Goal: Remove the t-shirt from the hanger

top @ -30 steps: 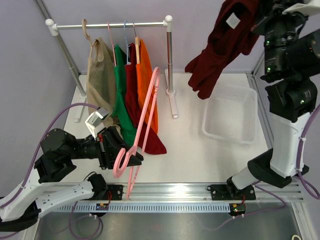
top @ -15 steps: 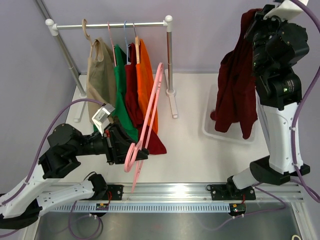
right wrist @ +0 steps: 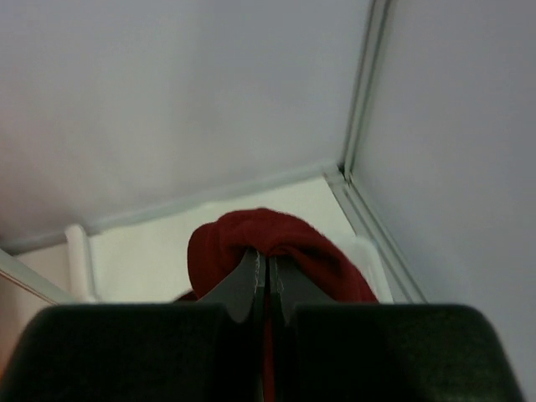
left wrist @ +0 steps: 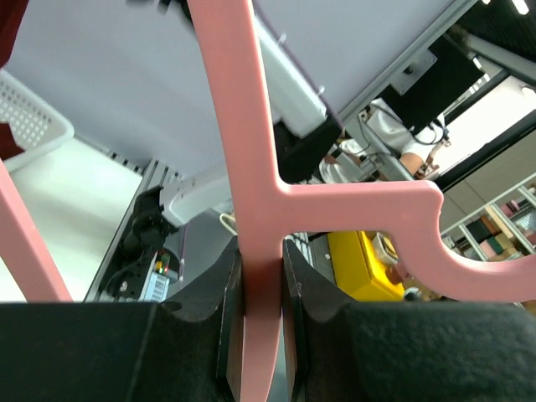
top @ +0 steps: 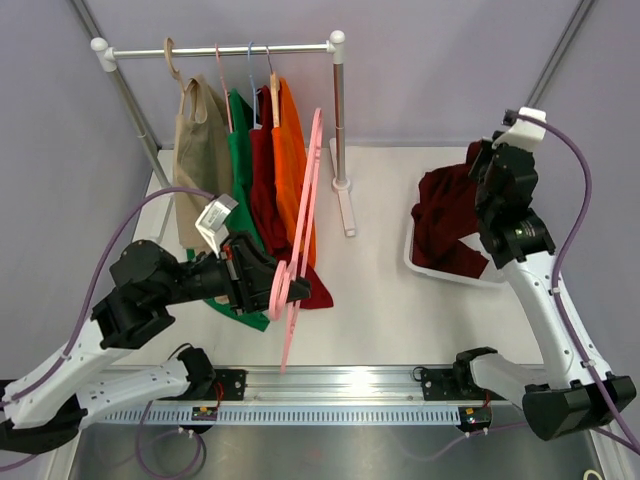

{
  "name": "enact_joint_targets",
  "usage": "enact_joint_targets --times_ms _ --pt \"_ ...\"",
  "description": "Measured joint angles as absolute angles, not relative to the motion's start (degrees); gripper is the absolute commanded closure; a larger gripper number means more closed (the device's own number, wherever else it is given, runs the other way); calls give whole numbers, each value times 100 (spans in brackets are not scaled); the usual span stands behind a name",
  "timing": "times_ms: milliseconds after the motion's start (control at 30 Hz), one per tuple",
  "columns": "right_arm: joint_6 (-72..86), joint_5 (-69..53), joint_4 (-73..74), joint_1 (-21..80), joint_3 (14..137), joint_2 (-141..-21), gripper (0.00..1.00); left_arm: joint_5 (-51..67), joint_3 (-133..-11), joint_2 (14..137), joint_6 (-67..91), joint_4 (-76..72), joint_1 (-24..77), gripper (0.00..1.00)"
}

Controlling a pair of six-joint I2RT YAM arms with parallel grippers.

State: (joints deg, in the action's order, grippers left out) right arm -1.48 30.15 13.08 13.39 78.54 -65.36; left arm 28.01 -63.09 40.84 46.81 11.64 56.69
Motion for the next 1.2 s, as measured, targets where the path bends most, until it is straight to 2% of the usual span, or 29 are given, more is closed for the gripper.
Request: enact_joint_targets --times_ms 200,233,333,367,433,467,567,667,733,867,1067,1200 --pt "849 3389 1052 1066 5756 -5887 100 2692 -6208 4434 4945 539 5669 100" --pt "1041 3428 1007 1046 5527 -5843 96 2668 -6206 4525 4978 462 5669 100" --pt "1575 3374 1133 1033 4987 -5765 68 2530 -6173 4788 5068 252 5669 100" --pt "1728 3267 1236 1033 4934 -5789 49 2445 -6165 4877 5089 231 5669 100" --pt "1927 2886 1542 1020 5015 -5902 35 2285 -6152 5015 5127 139 5669 100" --pt "2005 2668 1708 1020 5124 -5986 17 2204 -6145 5074 5155 73 5669 100" --pt "2143 2106 2250 1015 5625 -6163 4 1970 -6134 5234 5286 -167 5669 100" --pt "2235 1728 2563 1017 5876 -5878 3 1787 -6134 5384 5406 -469 5642 100" --pt "2263 1409 2764 1015 5961 -5500 13 1691 -6134 5496 5476 -659 5605 100" --pt "2397 130 2882 1039 6132 -4713 26 1579 -6134 5839 5673 -1068 5363 100" --pt "2759 -1492 2585 1815 6005 -3378 27 1240 -6158 6560 6095 -1636 4823 100" --pt "2786 -1977 2427 2458 6265 -3363 22 1002 -6418 7144 6263 -1765 4766 100"
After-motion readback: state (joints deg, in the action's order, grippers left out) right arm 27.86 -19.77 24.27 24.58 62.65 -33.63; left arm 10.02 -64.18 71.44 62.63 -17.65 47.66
